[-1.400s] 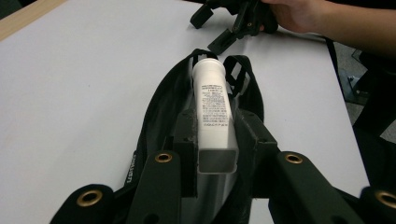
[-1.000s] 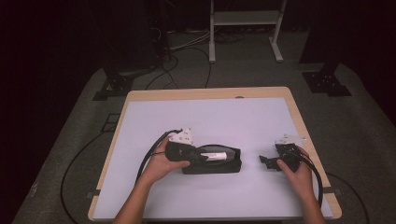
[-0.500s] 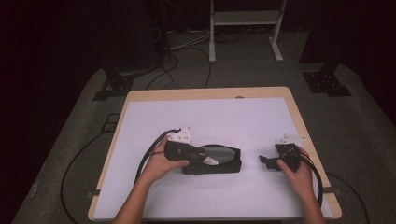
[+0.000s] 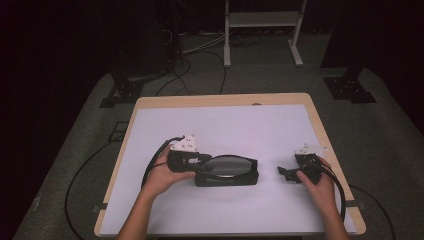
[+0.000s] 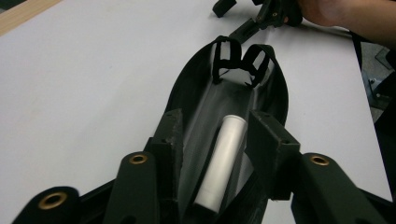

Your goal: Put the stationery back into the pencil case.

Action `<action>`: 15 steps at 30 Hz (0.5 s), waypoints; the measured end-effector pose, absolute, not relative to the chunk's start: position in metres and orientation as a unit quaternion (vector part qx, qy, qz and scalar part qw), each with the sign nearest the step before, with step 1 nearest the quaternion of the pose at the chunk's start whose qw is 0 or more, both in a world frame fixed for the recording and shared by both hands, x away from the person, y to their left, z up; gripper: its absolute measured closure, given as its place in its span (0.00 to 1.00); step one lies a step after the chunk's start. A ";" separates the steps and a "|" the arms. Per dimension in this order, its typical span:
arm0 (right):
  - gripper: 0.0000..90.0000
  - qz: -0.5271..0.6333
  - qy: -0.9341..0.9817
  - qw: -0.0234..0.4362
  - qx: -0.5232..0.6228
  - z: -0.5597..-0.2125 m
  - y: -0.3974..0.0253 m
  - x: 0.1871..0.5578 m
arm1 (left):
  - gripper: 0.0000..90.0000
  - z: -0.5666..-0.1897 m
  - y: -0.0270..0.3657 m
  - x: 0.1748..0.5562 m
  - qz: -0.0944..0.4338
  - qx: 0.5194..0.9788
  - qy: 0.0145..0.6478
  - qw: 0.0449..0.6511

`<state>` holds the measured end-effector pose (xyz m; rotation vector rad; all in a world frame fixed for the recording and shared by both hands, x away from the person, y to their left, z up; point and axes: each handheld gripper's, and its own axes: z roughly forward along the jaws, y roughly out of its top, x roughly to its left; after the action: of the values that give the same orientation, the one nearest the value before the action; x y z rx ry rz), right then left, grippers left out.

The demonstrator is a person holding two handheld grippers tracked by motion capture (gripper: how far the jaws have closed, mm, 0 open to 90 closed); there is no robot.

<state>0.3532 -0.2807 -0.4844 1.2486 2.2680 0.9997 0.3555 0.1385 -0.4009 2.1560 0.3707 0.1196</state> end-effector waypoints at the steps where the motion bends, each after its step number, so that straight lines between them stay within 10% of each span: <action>1: 0.11 0.354 0.804 0.182 0.442 -0.484 -0.281 0.353 | 0.60 -0.401 0.140 0.355 0.049 0.875 0.154 0.457; 15: 0.11 0.354 0.803 0.182 0.443 -0.484 -0.281 0.353 | 0.24 -0.403 0.170 0.343 0.076 0.860 0.217 0.455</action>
<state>0.3533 -0.2807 -0.4844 1.2494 2.2680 1.0002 0.3431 0.1700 -0.4031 2.1216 0.5356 0.1887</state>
